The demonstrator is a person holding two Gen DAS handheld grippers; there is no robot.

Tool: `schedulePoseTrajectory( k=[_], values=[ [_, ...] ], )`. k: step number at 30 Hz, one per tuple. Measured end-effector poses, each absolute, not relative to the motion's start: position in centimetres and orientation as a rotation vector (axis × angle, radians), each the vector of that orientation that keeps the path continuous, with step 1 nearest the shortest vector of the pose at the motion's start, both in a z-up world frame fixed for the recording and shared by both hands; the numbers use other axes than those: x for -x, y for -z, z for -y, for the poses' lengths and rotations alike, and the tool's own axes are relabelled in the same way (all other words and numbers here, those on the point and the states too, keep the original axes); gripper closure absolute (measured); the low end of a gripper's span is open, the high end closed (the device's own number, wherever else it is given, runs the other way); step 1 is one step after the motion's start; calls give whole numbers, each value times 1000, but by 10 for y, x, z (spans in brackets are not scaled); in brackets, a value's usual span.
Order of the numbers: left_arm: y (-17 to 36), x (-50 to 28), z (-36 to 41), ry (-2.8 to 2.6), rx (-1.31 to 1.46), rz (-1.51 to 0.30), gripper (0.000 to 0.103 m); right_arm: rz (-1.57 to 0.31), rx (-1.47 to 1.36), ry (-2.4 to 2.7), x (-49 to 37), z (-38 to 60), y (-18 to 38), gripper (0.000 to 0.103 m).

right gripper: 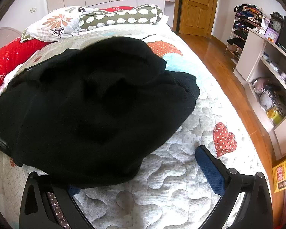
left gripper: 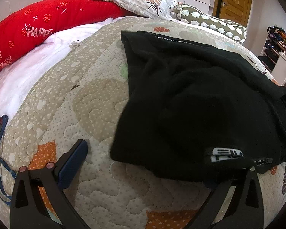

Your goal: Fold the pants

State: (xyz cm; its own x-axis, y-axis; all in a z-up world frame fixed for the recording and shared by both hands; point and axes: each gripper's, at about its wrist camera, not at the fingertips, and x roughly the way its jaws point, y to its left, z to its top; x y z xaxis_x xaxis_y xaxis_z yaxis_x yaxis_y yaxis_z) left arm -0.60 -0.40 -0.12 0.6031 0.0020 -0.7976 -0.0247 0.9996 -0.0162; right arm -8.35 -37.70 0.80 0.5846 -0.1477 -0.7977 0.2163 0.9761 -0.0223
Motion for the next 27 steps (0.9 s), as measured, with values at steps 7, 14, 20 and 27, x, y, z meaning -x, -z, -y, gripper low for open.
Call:
schedulePoseTrajectory(
  k=[7, 14, 20, 27],
  values=[
    [1, 6, 4, -15, 26, -924, 0, -922, -80, 213, 84, 377, -8, 0],
    [1, 4, 6, -21, 15, -928, 0, -923, -79, 213, 85, 376, -9, 0],
    [-2, 5, 6, -16, 11, -949, 0, -928, -73, 215, 82, 376, -8, 0],
    [-44, 41, -3, 7, 67, -894, 0, -937, -57, 222, 82, 374, -9, 1]
  ],
)
